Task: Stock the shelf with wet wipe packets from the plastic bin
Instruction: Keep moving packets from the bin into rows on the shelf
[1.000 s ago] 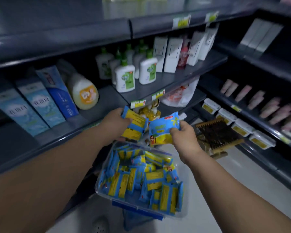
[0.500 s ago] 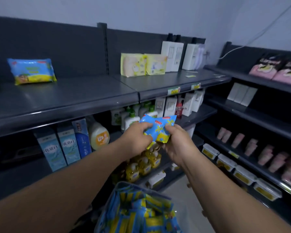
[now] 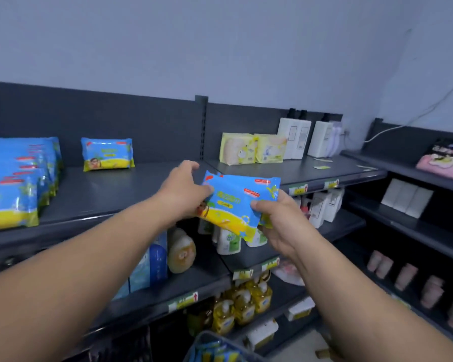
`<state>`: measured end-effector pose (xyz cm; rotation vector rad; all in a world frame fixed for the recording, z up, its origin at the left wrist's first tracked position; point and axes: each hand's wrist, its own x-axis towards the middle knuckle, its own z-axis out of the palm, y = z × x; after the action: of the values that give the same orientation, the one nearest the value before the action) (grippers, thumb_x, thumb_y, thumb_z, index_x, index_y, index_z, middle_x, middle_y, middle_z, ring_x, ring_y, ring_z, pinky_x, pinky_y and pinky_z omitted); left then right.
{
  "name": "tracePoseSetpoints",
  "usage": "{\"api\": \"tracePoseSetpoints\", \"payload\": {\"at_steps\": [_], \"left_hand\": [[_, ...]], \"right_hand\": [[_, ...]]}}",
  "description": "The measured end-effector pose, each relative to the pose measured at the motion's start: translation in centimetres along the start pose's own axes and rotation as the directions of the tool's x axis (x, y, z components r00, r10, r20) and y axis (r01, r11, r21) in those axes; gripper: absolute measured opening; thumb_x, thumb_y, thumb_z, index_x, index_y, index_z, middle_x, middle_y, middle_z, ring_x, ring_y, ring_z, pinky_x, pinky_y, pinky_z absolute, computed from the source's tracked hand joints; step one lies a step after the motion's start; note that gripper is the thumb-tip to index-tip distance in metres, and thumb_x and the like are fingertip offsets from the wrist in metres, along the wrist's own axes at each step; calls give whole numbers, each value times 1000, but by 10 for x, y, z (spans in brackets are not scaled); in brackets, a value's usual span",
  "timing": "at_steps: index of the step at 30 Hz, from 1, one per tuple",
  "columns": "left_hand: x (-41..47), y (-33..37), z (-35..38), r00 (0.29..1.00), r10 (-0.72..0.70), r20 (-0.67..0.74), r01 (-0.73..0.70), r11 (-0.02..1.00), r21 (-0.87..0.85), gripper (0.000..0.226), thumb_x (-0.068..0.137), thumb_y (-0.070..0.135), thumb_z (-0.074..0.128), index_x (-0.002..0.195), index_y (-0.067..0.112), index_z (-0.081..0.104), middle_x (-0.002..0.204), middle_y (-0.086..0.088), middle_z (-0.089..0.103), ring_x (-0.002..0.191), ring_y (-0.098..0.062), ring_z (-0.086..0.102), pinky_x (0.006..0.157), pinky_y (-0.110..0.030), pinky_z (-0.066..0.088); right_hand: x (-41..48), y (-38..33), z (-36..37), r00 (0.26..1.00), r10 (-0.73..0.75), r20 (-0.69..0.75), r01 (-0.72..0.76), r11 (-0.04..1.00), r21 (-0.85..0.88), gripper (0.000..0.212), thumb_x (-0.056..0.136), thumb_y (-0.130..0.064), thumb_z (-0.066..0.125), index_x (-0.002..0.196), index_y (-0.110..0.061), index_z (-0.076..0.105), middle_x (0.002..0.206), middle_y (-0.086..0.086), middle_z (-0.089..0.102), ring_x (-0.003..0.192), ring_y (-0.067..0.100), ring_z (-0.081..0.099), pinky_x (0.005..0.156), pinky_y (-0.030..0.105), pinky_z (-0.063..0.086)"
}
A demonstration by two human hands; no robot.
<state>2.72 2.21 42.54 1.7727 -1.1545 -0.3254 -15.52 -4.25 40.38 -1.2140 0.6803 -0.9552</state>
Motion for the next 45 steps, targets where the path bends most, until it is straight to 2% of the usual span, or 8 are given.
{"api": "tracePoseSetpoints", "payload": {"at_steps": [2, 6, 13, 16, 18, 23, 31, 45], "left_hand": [[15, -4, -18, 976, -164, 146, 190, 963, -190, 70, 77, 25, 72, 139, 12, 41, 128, -3, 56, 108, -23, 60, 94, -39, 50], [35, -14, -51, 904, -200, 377, 374, 796, -475, 24, 92, 3, 51, 115, 1, 60, 112, -18, 69, 104, -34, 66, 92, -49, 52], [86, -58, -100, 950, -254, 178, 311, 799, -516, 28, 86, -14, 52, 101, 9, 58, 106, -19, 69, 93, -33, 68, 82, -48, 56], [106, -79, -116, 947, -315, 65, 303, 802, -515, 30, 85, -10, 57, 101, 16, 57, 103, -12, 69, 91, -29, 69, 76, -46, 58], [118, -94, -127, 937, -347, -31, 289, 825, -485, 33, 83, -9, 59, 102, 17, 58, 101, -10, 68, 90, -29, 68, 78, -48, 58], [146, -132, -154, 913, -326, -244, 300, 944, -138, 19, 77, 0, 63, 87, 15, 57, 90, -9, 66, 82, -28, 66, 76, -41, 58], [195, -154, -185, 888, -307, -343, 387, 901, 195, 22, 85, 7, 55, 105, 15, 51, 104, -5, 59, 90, -25, 56, 75, -29, 43], [203, -165, -179, 880, -392, -268, 461, 841, 282, 100, 79, 15, 71, 151, 17, 2, 144, -12, 34, 123, -30, 47, 99, -40, 44]], "right_hand": [[11, -4, 17, 998, -15, 63, 14, 1000, 18, 29, 88, 11, 51, 104, -12, 58, 97, 7, 73, 85, 25, 71, 67, 36, 58], [44, 0, 53, 989, -18, 146, 16, 1000, 16, 35, 89, 12, 48, 115, -10, 56, 111, 12, 71, 102, 34, 67, 88, 53, 53], [118, 20, 128, 996, -60, 62, 72, 975, -210, 29, 88, 1, 61, 115, -7, 53, 114, 10, 68, 104, 27, 66, 92, 45, 53], [146, 34, 165, 996, -47, 71, 66, 952, -299, 32, 88, -5, 66, 117, -5, 53, 114, 8, 68, 88, 15, 67, 61, 19, 52], [161, 44, 190, 994, -26, 103, 58, 944, -326, 33, 86, -3, 67, 115, -7, 52, 111, 6, 68, 80, 10, 65, 50, 12, 46], [201, 65, 242, 990, -83, 114, 123, 905, -406, 32, 84, -8, 70, 109, -20, 53, 108, -1, 67, 93, 14, 67, 84, 32, 55], [253, 83, 294, 979, -102, 175, 172, 877, -448, 35, 87, -2, 63, 113, -23, 54, 93, -12, 64, 82, 1, 62, 71, 16, 50], [250, 87, 287, 984, 85, 159, 33, 784, -620, 82, 82, -13, 70, 150, -18, 24, 128, -1, 55, 113, 22, 60, 100, 43, 49]]}}
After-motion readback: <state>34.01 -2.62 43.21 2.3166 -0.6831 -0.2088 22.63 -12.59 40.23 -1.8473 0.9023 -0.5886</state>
